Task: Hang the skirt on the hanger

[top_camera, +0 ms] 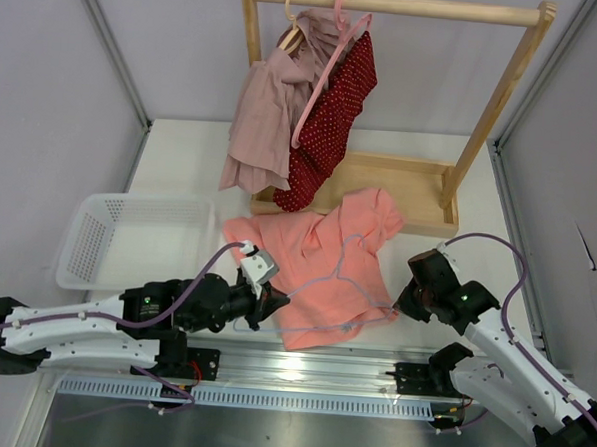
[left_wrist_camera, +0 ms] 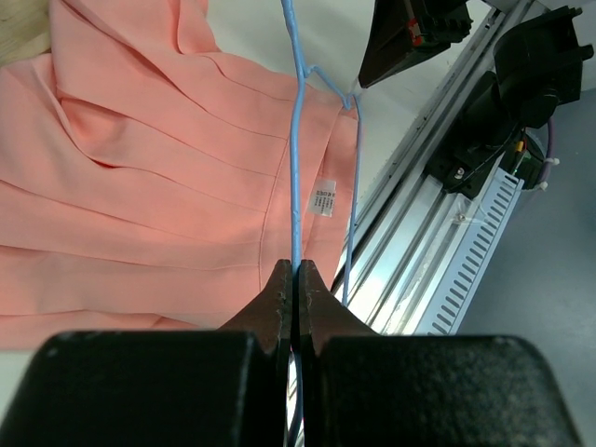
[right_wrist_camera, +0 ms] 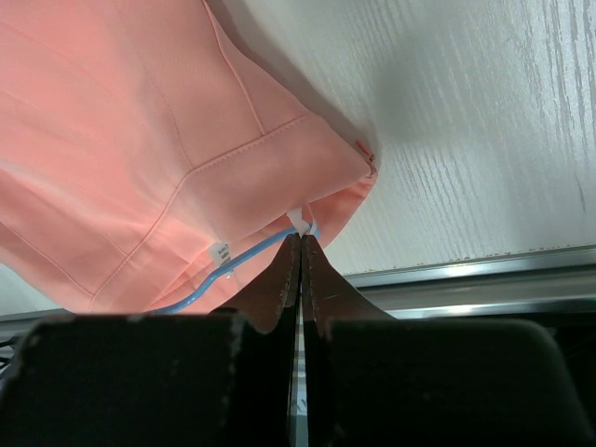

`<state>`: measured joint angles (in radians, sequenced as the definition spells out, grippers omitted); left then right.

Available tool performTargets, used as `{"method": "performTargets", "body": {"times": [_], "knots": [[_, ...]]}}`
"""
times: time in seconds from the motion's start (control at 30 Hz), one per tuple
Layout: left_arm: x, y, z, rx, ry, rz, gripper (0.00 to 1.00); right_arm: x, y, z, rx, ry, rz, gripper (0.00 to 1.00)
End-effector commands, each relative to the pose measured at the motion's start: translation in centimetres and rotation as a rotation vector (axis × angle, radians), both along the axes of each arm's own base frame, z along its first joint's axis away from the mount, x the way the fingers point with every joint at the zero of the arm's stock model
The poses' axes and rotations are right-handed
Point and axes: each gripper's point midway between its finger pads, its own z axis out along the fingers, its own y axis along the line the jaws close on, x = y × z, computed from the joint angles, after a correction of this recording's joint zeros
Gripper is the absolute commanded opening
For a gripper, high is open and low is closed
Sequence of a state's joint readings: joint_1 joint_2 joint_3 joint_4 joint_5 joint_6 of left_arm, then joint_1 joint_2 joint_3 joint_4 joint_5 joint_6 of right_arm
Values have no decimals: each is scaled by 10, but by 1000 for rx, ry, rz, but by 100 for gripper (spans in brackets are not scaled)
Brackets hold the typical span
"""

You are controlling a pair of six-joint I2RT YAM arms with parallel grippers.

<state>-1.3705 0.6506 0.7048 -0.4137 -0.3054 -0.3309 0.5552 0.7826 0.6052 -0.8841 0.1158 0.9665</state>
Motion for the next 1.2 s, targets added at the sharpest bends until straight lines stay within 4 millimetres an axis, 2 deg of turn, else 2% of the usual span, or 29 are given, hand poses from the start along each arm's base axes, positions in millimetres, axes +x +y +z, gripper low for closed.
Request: {"method": "performTargets", "body": {"times": [0.0,0.33,0.57,0.93,1.17], "knots": [[5,-9,20,-57,-41,7,0,6,4,10,21,-34,9,0],[14,-3,24,-23,-77,53,0,4,3,6,18,-28,16,0],[13,-1,25,-15,-80,43,0,2,1,2,6,-20,17,0],[9,-12,25,-12,-111,-17,0,5,5,4,20,-24,25,0],[14,-14,25,0,-142,-7,0,5,5,3,18,-23,27,0]]}}
